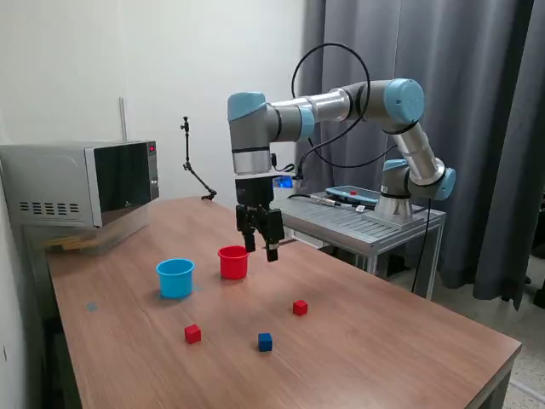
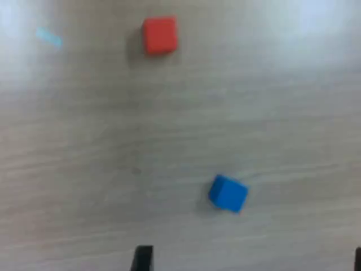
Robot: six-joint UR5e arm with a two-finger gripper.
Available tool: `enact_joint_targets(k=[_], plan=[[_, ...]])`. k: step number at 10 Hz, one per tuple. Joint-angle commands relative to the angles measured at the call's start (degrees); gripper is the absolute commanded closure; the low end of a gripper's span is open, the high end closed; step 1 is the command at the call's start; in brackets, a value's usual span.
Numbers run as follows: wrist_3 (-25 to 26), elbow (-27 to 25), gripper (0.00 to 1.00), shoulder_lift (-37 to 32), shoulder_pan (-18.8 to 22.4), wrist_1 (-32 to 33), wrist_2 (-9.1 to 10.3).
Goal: Place red objects in the red bin, and blue objects in the blue bin.
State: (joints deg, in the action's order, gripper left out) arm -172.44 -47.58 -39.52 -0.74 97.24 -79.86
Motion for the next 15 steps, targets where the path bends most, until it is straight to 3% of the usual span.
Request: enact_joint_targets(k=[1,3,4,5,6,11,15], plan=[[0.9,1.4,0.0,-2.2,1.1,-5.3,0.15],[1.7,1.2,0.0,-2.9,1.3,-5.4,0.23],[2.5,1.6,0.0,-3.0,1.7,-5.4,1.63],[3.9,1.7,0.0,-2.9,2.1,-5.3,4.51],[3.8,1.6,0.0,-2.8,2.6,-5.3,5.06],[3.7,0.8,0.0,2.0,2.9,-4.1,5.16],[2.7,-0.8,0.0,3.7,4.3,7.6,5.07]])
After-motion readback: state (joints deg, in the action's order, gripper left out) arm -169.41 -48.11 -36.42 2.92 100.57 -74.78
